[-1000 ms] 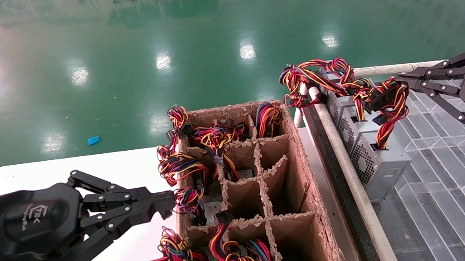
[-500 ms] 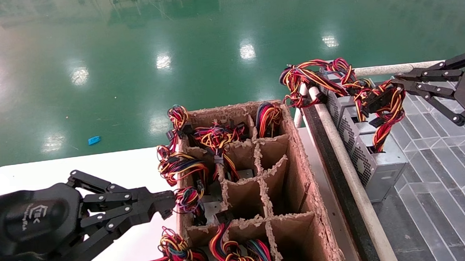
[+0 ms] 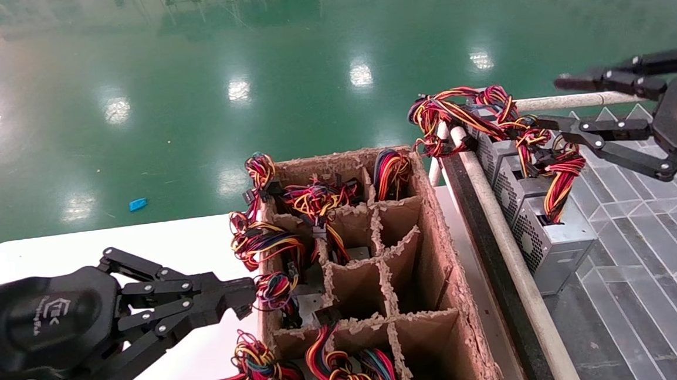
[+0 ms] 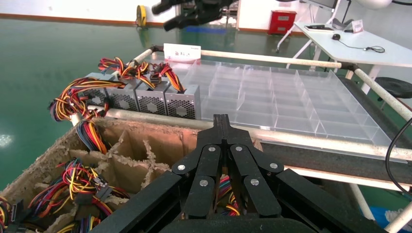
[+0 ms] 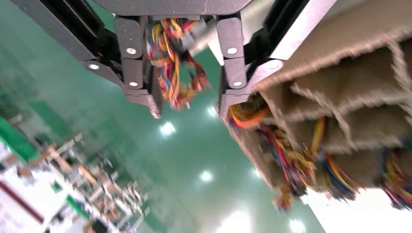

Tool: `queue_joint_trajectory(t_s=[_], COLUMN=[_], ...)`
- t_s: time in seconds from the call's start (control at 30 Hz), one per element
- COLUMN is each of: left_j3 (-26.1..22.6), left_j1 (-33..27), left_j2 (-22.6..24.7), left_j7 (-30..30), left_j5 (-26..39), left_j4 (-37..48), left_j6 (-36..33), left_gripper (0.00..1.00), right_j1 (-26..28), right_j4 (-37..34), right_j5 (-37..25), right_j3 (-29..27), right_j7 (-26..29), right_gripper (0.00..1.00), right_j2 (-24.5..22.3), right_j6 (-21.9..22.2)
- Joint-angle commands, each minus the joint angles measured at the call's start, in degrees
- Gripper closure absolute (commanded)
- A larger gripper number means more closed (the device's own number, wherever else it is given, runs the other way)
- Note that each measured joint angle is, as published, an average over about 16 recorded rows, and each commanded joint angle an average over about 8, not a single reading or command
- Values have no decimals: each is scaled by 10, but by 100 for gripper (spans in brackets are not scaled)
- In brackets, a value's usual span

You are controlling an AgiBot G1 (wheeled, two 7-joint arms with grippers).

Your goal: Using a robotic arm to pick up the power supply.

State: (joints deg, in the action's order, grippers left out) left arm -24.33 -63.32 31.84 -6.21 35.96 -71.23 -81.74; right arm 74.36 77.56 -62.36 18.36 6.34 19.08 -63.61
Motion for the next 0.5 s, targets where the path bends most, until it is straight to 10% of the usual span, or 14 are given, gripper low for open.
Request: queue_joint_trajectory(t_s=[0.03, 0.5], left_j3=[0, 0], left_j1=[0, 0], left_j2=[0, 0], left_j7=[0, 0], left_j5=[0, 0], left_j4=[0, 0], left_j6=[0, 0], left_gripper=[100, 100], right_j1=[-5, -32], right_j4=[-1, -9], right_j5=[29, 78], right_j3=[-8, -17], right_j7=[-1, -3], right_gripper=[0, 0], right_j2=[-1, 30], right_j6=[-7, -48])
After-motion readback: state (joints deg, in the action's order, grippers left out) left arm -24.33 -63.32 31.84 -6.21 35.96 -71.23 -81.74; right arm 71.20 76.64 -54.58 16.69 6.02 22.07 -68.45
